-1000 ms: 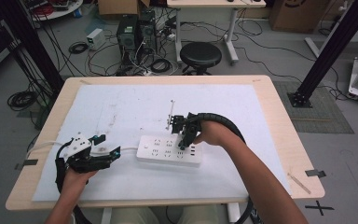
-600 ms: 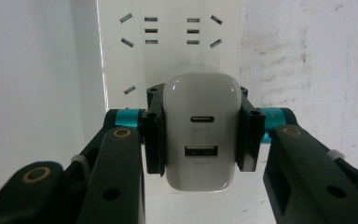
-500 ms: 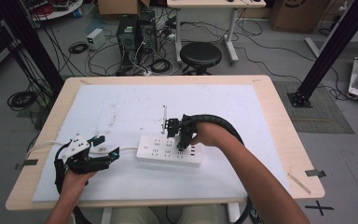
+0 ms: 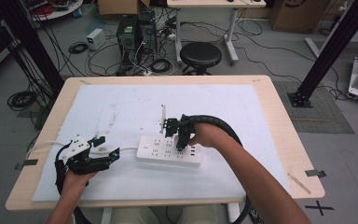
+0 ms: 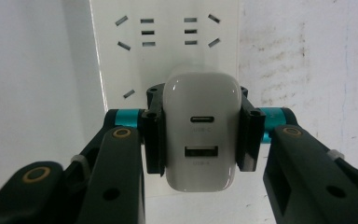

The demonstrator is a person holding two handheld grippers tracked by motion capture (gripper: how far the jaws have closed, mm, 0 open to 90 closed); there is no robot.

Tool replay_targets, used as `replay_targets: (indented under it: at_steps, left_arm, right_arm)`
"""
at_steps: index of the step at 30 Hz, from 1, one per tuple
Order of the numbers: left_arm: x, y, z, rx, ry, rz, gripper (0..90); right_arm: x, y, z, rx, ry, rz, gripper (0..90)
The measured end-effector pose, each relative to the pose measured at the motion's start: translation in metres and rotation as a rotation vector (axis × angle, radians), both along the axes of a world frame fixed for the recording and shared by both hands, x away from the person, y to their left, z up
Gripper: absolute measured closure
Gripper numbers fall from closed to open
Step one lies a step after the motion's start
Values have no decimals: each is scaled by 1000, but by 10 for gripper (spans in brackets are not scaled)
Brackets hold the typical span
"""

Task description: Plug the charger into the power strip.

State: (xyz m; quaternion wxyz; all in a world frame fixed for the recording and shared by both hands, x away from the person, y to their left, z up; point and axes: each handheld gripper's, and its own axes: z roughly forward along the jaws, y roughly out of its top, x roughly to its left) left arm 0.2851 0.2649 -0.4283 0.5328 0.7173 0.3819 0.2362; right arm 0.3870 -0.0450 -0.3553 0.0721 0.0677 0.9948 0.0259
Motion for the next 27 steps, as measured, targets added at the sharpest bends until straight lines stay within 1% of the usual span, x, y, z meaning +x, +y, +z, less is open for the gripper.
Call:
replay_targets:
  at_steps: [1,3,4,9,11,12,15,16,18,20,21,22,24,27]
  left_arm:
    - [0,0,0,-1,0,-1,219]
    - [0,2,0,3,-4,-1,219]
    - [0,3,0,2,0,-1,218]
    - [0,4,-1,-3,5,3,219]
    - [0,4,-1,-5,5,1,218]
    - [0,5,0,-15,6,0,219]
    - [0,6,1,-18,0,2,219]
    - [0,6,1,-17,1,2,218]
    - [1,6,0,-19,4,5,218]
    - [1,6,0,-18,9,2,219]
    - [0,5,0,-23,8,4,219]
    - [0,5,1,-19,7,0,219]
    - [0,5,2,-18,-2,-2,219]
    - [0,6,1,-16,2,-1,219]
  right_arm:
    - [-3,2,-7,-39,-25,24,635]
    - [-2,0,-7,-20,-23,24,635]
    - [-1,-1,-7,-7,-14,17,635]
    - [3,-1,-7,-9,13,3,636]
    - [4,-1,-7,-9,15,3,636]
    - [7,0,-7,-14,39,-8,637]
    - [10,0,-8,-13,55,-12,638]
    - [9,0,-8,-6,51,-16,638]
    - [8,1,-8,-17,51,-22,638]
    - [10,1,-9,-21,56,-15,638]
    - [10,2,-11,-13,58,-25,638]
    - [11,3,-11,-20,65,-27,639]
    - [13,1,-11,-12,73,-27,639]
    - [13,0,-11,3,69,-25,637]
